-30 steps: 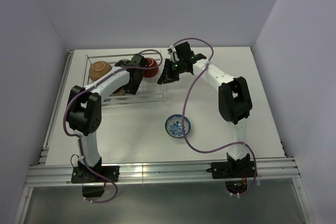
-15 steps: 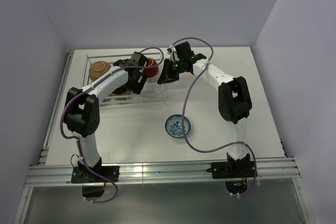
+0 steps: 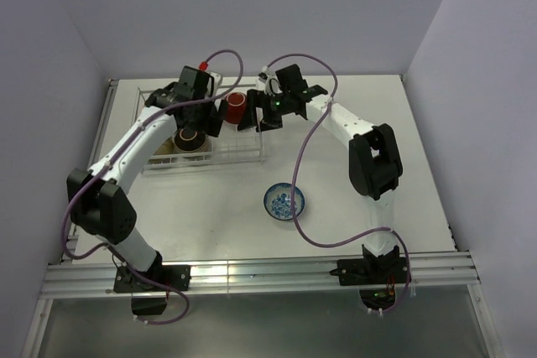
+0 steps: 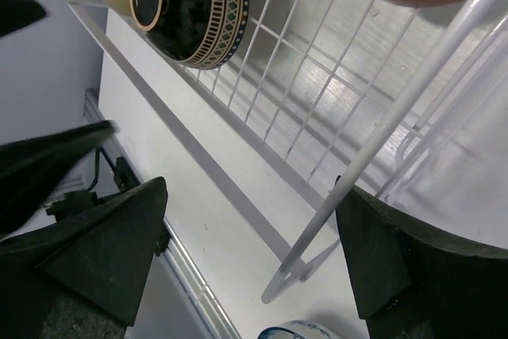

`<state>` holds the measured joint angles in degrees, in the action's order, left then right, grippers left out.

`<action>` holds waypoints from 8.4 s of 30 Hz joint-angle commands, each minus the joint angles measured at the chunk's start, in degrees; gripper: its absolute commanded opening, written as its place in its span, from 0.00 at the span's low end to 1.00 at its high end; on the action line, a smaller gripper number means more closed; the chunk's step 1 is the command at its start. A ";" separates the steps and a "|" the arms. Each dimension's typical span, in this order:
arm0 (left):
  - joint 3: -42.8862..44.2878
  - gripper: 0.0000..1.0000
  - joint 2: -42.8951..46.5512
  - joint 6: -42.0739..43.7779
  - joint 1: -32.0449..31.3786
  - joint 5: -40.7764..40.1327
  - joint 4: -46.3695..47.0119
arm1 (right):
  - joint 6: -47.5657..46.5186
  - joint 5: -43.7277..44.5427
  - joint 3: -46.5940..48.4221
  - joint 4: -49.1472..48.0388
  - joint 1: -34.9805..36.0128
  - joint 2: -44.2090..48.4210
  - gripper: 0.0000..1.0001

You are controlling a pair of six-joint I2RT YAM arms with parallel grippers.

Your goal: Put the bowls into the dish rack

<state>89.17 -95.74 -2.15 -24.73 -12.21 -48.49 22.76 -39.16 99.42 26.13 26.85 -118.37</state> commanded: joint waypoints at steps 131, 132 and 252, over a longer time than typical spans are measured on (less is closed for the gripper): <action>-27.91 1.00 30.44 -53.39 9.53 63.62 61.23 | -5.62 -22.28 4.21 -1.17 -2.51 17.82 0.00; -27.73 0.99 30.35 -53.57 9.44 63.45 61.23 | -5.63 -22.02 4.03 -1.08 -2.51 17.65 0.00; 8.92 0.00 -9.02 -8.74 -8.57 -10.46 -0.55 | 5.89 2.68 -7.75 4.19 -12.00 14.65 0.00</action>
<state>94.74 -104.84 -9.34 -32.05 -17.30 -49.41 28.51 -35.88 91.83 31.20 15.42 -105.62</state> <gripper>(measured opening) 0.725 0.007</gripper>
